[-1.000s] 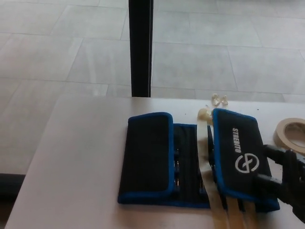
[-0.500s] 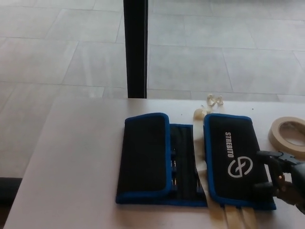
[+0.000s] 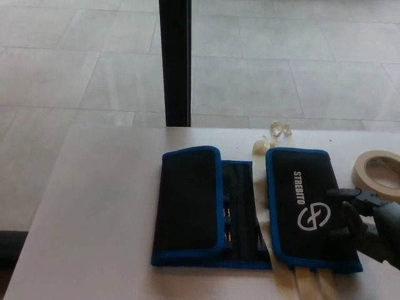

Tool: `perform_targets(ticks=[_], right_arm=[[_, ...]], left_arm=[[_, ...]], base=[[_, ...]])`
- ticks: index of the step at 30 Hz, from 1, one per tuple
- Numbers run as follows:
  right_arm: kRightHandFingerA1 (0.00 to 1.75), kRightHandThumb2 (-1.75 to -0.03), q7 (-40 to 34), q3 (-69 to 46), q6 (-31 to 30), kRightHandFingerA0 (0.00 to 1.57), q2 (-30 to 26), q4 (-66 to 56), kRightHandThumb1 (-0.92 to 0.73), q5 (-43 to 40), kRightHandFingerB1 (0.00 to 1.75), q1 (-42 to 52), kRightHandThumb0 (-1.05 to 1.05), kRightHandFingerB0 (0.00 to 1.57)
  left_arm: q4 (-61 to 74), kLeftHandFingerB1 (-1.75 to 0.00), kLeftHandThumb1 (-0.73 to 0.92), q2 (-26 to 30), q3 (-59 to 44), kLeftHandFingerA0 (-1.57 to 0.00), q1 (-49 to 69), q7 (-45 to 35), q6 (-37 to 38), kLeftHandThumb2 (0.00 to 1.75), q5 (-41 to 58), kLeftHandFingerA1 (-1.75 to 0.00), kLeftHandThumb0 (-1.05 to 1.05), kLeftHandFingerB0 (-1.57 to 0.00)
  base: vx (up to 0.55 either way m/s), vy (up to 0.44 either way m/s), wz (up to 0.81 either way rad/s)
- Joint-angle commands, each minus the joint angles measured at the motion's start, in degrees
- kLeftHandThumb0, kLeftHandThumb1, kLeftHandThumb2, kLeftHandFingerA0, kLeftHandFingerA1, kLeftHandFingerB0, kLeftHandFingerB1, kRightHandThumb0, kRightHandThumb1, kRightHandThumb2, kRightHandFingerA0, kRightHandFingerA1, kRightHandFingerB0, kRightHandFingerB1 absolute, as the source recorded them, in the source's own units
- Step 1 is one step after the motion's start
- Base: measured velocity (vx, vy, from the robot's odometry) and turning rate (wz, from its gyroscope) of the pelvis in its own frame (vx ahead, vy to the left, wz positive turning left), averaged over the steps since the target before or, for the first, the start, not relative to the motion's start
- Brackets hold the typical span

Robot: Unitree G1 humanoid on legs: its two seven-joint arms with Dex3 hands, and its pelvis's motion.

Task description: The robot uses its right hand to lift an edge of the toolkit kept in middle of the desk and make one fold in it

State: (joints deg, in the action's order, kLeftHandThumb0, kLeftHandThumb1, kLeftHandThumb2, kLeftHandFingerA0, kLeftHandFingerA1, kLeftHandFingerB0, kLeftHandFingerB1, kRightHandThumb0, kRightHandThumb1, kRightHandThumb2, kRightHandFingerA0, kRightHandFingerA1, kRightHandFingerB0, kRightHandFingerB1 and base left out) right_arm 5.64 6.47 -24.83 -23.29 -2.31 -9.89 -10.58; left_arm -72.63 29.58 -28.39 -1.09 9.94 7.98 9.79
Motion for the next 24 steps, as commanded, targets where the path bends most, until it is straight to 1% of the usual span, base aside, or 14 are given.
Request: perform_targets(ticks=[1,2,3,4,5,6,10,11,12,14,18,20,21,24], right_arm=[[0.54,-0.68,4.2,-13.3,-24.1,0.43,-2.4,-13.7,-0.91,-15.9,0.44,-2.3,-0.59,0.26],[0.55,-0.71,4.4,-15.2,-25.7,0.50,-3.6,-14.4,-0.88,-16.9,0.45,-2.9,-0.61,0.28],[0.69,-1.10,5.0,-20.0,-28.2,0.54,-5.8,-15.4,-0.70,-20.1,0.54,-4.2,-0.48,0.26],[0.69,-1.10,5.1,-20.7,-28.8,0.54,-5.9,-15.6,-0.70,-20.3,0.54,-4.4,-0.48,0.26],[0.70,-1.10,6.3,-22.7,-28.3,0.58,-7.7,-15.2,-0.70,-20.6,0.55,-4.5,-0.47,0.30],[0.55,-0.66,6.5,-27.6,-27.4,0.69,-9.5,-12.5,-0.89,-21.7,0.47,-5.8,-0.57,0.49],[0.54,-0.67,4.2,-36.5,-28.6,0.65,-10.9,-6.3,-0.91,-23.2,0.46,-8.7,-0.56,0.48],[0.59,-0.69,2.6,-39.0,-28.3,0.65,-10.8,-4.3,-0.82,-23.5,0.48,-9.6,-0.57,0.46],[0.56,-0.66,0.7,-43.8,-27.4,0.57,-11.2,-0.1,-0.90,-24.1,0.46,-10.8,-0.53,0.46],[0.57,-0.67,1.2,-46.6,-26.1,0.59,-12.6,3.3,-0.89,-24.1,0.46,-10.6,-0.53,0.47],[0.62,-0.65,1.3,-52.1,-17.3,0.68,-14.1,11.9,-0.83,-22.1,0.49,-8.6,-0.57,0.52],[0.60,-0.62,-1.0,-53.8,-9.5,0.93,-14.6,17.3,-0.71,-18.0,0.56,-5.6,-0.72,0.70],[0.60,-0.62,-3.2,-55.8,-3.9,0.93,-14.6,21.7,-0.71,-15.8,0.56,-3.5,-0.72,0.70],[0.74,-0.62,-8.3,-60.8,3.0,0.99,-13.2,27.3,-0.70,-14.9,0.66,-0.9,-0.76,0.69]], left_arm=[[0.0,-0.55,0.56,1.7,-0.1,-0.81,0.4,0.3,1.6,0.57,0.1,-0.83,-0.63,-0.72],[0.0,-0.54,0.56,1.8,0.4,-0.79,0.5,0.4,1.6,0.57,-0.3,-0.76,-0.63,-0.72],[0.2,-0.53,0.56,1.8,0.0,-0.80,0.7,0.0,1.7,0.57,0.1,-0.76,-0.61,-0.76],[0.2,-0.53,0.56,1.8,-0.1,-0.80,0.7,0.0,1.7,0.57,0.2,-0.76,-0.61,-0.76],[0.2,-0.54,0.56,1.8,-0.3,-0.80,0.6,-0.2,1.4,0.57,0.5,-0.80,-0.61,-0.76],[0.3,-0.54,0.56,1.7,-0.4,-0.82,0.8,0.1,1.4,0.56,0.5,-0.81,-0.60,-0.76],[0.1,-0.54,0.57,1.8,-0.3,-0.81,0.7,0.3,1.2,0.57,0.4,-0.81,-0.61,-0.73],[0.1,-0.54,0.58,1.8,-0.2,-0.81,0.8,0.1,1.1,0.58,0.4,-0.82,-0.64,-0.73],[0.1,-0.54,0.58,1.8,-0.1,-0.83,0.9,0.0,1.1,0.58,0.2,-0.86,-0.64,-0.73],[0.2,-0.54,0.57,1.8,-0.3,-0.81,0.9,0.1,1.1,0.58,0.5,-0.83,-0.62,-0.72],[0.1,-0.54,0.58,1.6,-0.9,-0.79,0.9,-0.2,1.2,0.58,1.1,-0.75,-0.59,-0.72],[-0.1,-0.53,0.58,1.6,-0.8,-0.79,0.8,-0.2,1.2,0.58,0.9,-0.77,-0.61,-0.71],[-0.3,-0.53,0.58,1.6,-0.8,-0.79,0.7,-0.3,1.2,0.58,1.0,-0.77,-0.61,-0.71],[-0.4,-0.53,0.59,1.6,-1.2,-0.79,0.3,-0.5,1.0,0.58,1.4,-0.76,-0.63,-0.66]], base=[[0.00,0.000,0.10],[0.00,0.000,0.12],[0.00,0.000,0.08],[0.00,0.000,0.00],[0.00,0.000,0.00],[0.00,0.000,0.00],[0.00,0.000,0.00],[0.00,0.000,0.00],[0.00,0.000,0.00],[0.00,0.000,0.00],[0.00,0.000,0.00],[0.00,0.000,0.00],[0.00,0.000,0.00],[0.00,0.000,0.00]])
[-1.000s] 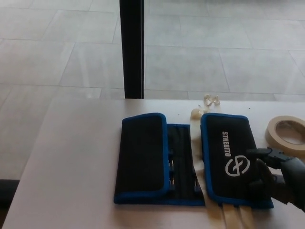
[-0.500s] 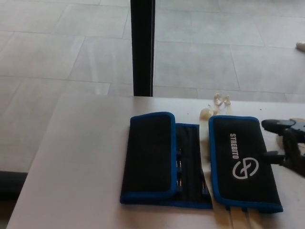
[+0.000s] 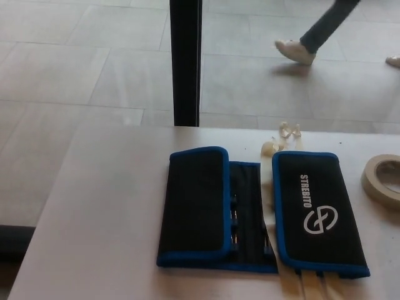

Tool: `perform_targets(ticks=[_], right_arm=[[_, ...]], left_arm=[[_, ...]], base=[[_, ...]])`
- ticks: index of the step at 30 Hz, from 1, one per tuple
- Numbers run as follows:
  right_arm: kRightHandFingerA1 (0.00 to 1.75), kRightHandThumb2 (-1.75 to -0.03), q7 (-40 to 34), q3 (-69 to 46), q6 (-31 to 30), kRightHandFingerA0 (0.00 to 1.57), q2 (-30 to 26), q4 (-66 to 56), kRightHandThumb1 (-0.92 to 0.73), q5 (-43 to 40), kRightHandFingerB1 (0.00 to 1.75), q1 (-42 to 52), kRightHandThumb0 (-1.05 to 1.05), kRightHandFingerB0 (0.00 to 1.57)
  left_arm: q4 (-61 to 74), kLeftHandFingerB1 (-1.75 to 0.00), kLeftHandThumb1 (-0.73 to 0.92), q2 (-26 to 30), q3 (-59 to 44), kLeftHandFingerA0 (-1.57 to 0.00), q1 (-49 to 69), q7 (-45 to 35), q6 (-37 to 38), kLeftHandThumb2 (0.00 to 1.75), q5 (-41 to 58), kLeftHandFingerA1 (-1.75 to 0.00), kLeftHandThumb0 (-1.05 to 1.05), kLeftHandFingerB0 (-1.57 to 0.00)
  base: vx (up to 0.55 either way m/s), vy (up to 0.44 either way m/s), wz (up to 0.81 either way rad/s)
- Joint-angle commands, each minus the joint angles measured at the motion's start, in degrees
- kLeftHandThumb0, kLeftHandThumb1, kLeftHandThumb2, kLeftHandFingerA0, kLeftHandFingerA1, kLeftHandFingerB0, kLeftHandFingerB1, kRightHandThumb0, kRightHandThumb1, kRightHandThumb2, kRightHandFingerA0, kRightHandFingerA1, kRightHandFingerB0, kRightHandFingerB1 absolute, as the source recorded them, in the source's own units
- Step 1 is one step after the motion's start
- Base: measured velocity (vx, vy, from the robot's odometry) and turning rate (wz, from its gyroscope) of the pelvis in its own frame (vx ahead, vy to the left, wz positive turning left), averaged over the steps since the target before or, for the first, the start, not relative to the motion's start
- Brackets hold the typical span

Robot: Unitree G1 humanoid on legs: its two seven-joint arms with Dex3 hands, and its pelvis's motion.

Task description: The robot uses its right hand to lift an edge of the toolkit kept in middle of the desk and make one fold in it

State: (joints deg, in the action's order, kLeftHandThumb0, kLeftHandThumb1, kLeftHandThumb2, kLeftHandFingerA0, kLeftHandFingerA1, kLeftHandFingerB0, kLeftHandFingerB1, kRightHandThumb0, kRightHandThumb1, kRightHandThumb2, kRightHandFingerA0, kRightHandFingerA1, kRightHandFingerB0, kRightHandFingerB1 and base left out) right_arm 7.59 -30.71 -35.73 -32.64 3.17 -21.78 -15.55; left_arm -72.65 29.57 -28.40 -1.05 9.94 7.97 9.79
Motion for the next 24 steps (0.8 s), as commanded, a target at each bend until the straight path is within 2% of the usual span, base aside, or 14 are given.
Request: perform_targets(ticks=[1,3,4,5,10,11,12,15,16,17,18,19,21,24], right_arm=[[0.74,-0.62,-11.4,-25.4,15.5,0.99,-3.1,22.8,-0.70,-3.6,0.66,4.0,-0.76,0.69],[0.78,-0.61,-12.2,-27.4,17.9,0.95,-3.0,25.4,-0.71,-4.1,0.73,3.9,-0.76,0.67],[0.87,-1.08,-14.7,-29.9,21.9,0.94,-3.5,31.0,-0.55,-4.7,0.82,3.8,-0.73,0.61],[0.91,-0.63,-15.4,-30.8,24.0,0.90,-3.5,33.3,-0.77,-4.9,0.92,4.5,-0.78,0.57],[1.00,-0.64,-18.5,-33.5,32.6,0.80,-3.0,44.6,-0.80,-5.0,0.91,7.0,-0.78,0.42],[1.00,-0.98,-17.6,-35.4,33.7,0.75,-2.3,46.0,-0.59,-7.2,0.86,6.4,-0.78,0.45],[1.07,-0.64,-19.4,-35.8,32.9,0.68,-2.2,46.6,-0.81,-7.3,0.94,6.0,-0.76,0.33],[1.22,-0.65,-22.6,-36.4,33.9,0.61,-0.8,48.7,-0.79,-7.0,0.96,5.8,-0.73,0.42],[1.12,-0.97,-22.5,-36.2,34.6,0.70,-0.6,49.6,-0.56,-6.7,0.95,6.0,-0.76,0.56],[1.29,-0.65,-22.6,-36.4,35.2,0.53,-0.2,50.6,-0.77,-6.7,1.06,5.9,-0.72,0.42],[1.29,-0.65,-22.4,-36.5,35.5,0.53,-0.2,51.1,-0.77,-6.7,1.06,5.8,-0.72,0.42],[1.45,-0.67,-22.8,-36.1,36.2,0.56,0.4,52.3,-0.73,-6.4,1.08,5.6,-0.71,0.33],[1.56,-0.66,-22.4,-35.7,37.2,0.59,1.7,52.7,-0.68,-5.9,1.12,5.6,-0.70,0.33],[1.43,-0.62,-22.1,-30.9,36.8,0.50,3.8,52.0,-0.57,-1.2,1.03,7.7,-0.67,0.24]], left_arm=[[-0.4,-0.53,0.59,1.6,-1.0,-0.79,0.2,-0.3,0.9,0.58,1.2,-0.76,-0.63,-0.66],[-0.3,-0.52,0.60,1.6,-0.6,-0.78,0.5,-0.3,0.9,0.58,0.8,-0.72,-0.64,-0.67],[0.0,-0.54,0.59,1.5,-0.7,-0.79,0.8,0.0,1.0,0.58,0.9,-0.73,-0.63,-0.71],[0.0,-0.52,0.60,1.5,-0.7,-0.78,0.8,-0.1,1.0,0.58,0.9,-0.73,-0.63,-0.69],[-0.2,-0.52,0.59,0.9,-1.4,-0.76,0.7,-0.3,1.4,0.58,1.7,-0.73,-0.61,-0.67],[-0.1,-0.52,0.59,1.0,-1.2,-0.77,0.8,-0.3,1.5,0.58,1.4,-0.73,-0.63,-0.68],[0.2,-0.50,0.59,1.0,-1.1,-0.75,0.9,-0.3,1.2,0.58,1.4,-0.69,-0.62,-0.70],[0.1,-0.52,0.58,1.1,-0.2,-0.80,1.2,0.7,1.7,0.58,0.3,-0.72,-0.61,-0.75],[0.0,-0.51,0.58,1.1,-0.1,-0.80,1.0,0.6,1.7,0.58,0.2,-0.72,-0.62,-0.75],[-0.2,-0.52,0.58,1.0,0.2,-0.81,0.9,1.0,1.5,0.58,-0.1,-0.72,-0.62,-0.76],[-0.2,-0.52,0.58,1.0,0.2,-0.81,0.8,1.0,1.4,0.58,-0.1,-0.72,-0.62,-0.76],[0.0,-0.53,0.58,0.9,-0.3,-0.78,0.7,0.6,1.0,0.58,0.5,-0.74,-0.61,-0.74],[0.1,-0.52,0.59,0.9,-0.5,-0.79,0.5,0.7,0.9,0.58,0.8,-0.74,-0.61,-0.74],[0.1,-0.52,0.59,0.7,-0.8,-0.77,0.3,0.5,0.8,0.58,1.1,-0.72,-0.62,-0.72]], base=[[0.00,0.000,0.00],[0.00,0.000,0.00],[0.00,0.000,0.00],[0.00,0.000,0.00],[0.00,0.000,0.00],[0.00,0.000,0.00],[0.00,0.000,0.00],[0.00,0.000,0.00],[0.00,0.000,0.00],[0.00,0.000,0.00],[0.00,0.000,0.00],[0.00,0.000,0.00],[0.00,0.000,0.00],[0.00,0.000,0.00]])
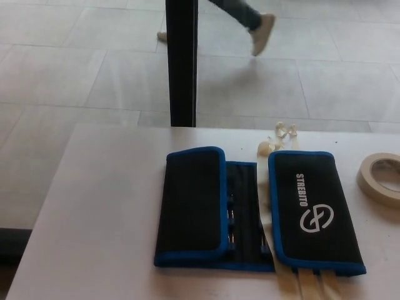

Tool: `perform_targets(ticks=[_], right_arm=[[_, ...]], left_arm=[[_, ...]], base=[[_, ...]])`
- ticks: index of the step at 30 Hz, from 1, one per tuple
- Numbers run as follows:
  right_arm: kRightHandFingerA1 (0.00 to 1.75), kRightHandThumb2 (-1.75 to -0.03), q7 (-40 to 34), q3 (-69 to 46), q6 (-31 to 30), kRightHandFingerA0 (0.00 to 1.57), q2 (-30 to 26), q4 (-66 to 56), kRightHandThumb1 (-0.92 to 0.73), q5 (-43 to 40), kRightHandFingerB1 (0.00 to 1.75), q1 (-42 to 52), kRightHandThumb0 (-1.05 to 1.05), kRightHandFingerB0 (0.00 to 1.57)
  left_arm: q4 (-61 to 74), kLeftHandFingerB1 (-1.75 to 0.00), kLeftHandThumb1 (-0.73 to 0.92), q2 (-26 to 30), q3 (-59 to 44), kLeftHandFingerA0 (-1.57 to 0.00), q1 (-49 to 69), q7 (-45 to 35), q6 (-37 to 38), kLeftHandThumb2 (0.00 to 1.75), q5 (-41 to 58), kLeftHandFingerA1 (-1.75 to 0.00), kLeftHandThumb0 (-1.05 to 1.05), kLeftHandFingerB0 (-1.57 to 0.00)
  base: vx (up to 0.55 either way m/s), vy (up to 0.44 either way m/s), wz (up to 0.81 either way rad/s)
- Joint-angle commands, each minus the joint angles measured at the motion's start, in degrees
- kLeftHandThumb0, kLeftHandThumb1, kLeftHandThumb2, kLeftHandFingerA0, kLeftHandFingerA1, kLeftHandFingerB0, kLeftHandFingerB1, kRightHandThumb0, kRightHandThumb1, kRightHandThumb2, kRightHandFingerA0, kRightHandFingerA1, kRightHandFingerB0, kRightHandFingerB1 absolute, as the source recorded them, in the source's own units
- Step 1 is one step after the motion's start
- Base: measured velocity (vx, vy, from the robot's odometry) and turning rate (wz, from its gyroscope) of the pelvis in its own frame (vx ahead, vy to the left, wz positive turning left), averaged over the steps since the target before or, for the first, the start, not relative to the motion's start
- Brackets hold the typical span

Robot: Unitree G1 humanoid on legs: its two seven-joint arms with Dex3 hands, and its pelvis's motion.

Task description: The robot uses its right hand to lift an edge of the toolkit kept in middle of the desk and make one fold in it

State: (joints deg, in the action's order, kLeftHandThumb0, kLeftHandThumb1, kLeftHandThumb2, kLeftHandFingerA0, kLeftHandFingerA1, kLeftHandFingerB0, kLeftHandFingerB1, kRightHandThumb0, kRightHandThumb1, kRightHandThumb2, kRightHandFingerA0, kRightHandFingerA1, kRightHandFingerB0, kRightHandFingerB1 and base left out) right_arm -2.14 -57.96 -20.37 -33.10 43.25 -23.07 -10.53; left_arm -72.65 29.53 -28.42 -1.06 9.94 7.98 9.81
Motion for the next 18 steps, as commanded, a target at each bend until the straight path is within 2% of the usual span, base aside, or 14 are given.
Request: perform_targets(ticks=[1,2,3,4,7,8,9,10,11,12,18], right_arm=[[1.43,-0.62,-12.6,-0.8,21.1,0.50,4.9,11.6,-0.57,2.8,1.03,3.9,-0.67,0.24],[1.42,-0.63,-12.5,-0.8,21.6,0.56,5.1,12.1,-0.50,2.5,1.00,3.7,-0.61,0.34],[1.42,-0.63,-12.3,-1.0,22.0,0.56,5.5,12.4,-0.50,2.1,1.00,3.6,-0.61,0.34],[1.44,-0.72,-12.7,-1.0,22.7,1.01,8.5,11.6,-0.37,1.7,1.00,4.4,-0.48,0.49],[1.47,-0.78,-13.5,-1.4,20.6,0.93,10.2,9.6,-0.39,0.5,1.07,4.8,-0.49,0.50],[1.51,-0.80,-14.7,-1.3,20.6,1.04,11.7,7.3,-0.39,0.8,1.07,5.4,-0.48,0.50],[1.44,-0.76,-14.5,-3.1,20.5,0.72,11.9,8.6,-0.44,-1.5,1.06,4.6,-0.40,0.48],[1.14,-0.93,-14.1,-2.9,21.2,0.92,11.6,9.9,-0.34,-1.5,0.89,4.5,-0.47,0.60],[1.13,-0.92,-13.1,-2.8,22.0,0.93,11.6,10.6,-0.34,-1.7,0.88,4.2,-0.45,0.60],[1.34,-0.77,-13.0,-2.5,21.9,0.75,11.8,10.1,-0.42,-1.6,1.04,4.2,-0.42,0.53],[1.24,-0.74,-12.9,2.5,24.0,0.79,12.9,8.8,-0.42,3.0,0.98,6.4,-0.48,0.58]], left_arm=[[0.1,-0.52,0.59,0.8,-0.4,-0.77,0.3,0.4,0.7,0.58,0.7,-0.72,-0.62,-0.72],[0.0,-0.51,0.60,0.7,-0.3,-0.79,0.5,0.5,0.9,0.58,0.6,-0.72,-0.62,-0.72],[0.0,-0.51,0.60,0.7,0.0,-0.79,0.7,0.5,1.1,0.58,0.3,-0.72,-0.62,-0.72],[-0.3,-0.51,0.60,0.6,0.4,-0.81,0.8,0.8,1.4,0.59,-0.2,-0.75,-0.63,-0.73],[-0.2,-0.52,0.60,0.7,0.0,-0.79,1.0,0.5,1.4,0.58,0.2,-0.74,-0.61,-0.73],[-0.3,-0.52,0.60,0.7,0.5,-0.84,1.0,0.9,1.2,0.58,-0.3,-0.83,-0.63,-0.74],[-0.3,-0.55,0.58,0.4,-0.6,-0.81,0.8,0.9,1.0,0.57,0.9,-0.82,-0.63,-0.75],[-0.4,-0.54,0.58,0.4,-0.6,-0.80,0.7,0.9,0.9,0.58,0.9,-0.78,-0.62,-0.74],[-0.5,-0.54,0.58,0.4,-0.7,-0.78,0.4,1.1,0.8,0.58,1.0,-0.77,-0.61,-0.73],[-0.5,-0.54,0.59,0.4,-0.8,-0.76,0.4,0.8,0.8,0.58,1.1,-0.75,-0.60,-0.72],[-0.5,-0.54,0.57,0.3,-1.0,-0.75,1.5,0.1,1.5,0.57,1.2,-0.76,-0.55,-0.74]], base=[[0.00,0.000,0.00],[0.00,0.000,0.00],[0.00,0.000,0.00],[0.00,0.000,0.00],[0.00,0.000,0.00],[0.00,0.000,0.00],[0.00,0.000,0.00],[0.00,0.000,0.00],[0.00,0.000,0.00],[0.00,0.000,0.00],[0.00,0.000,0.00]])
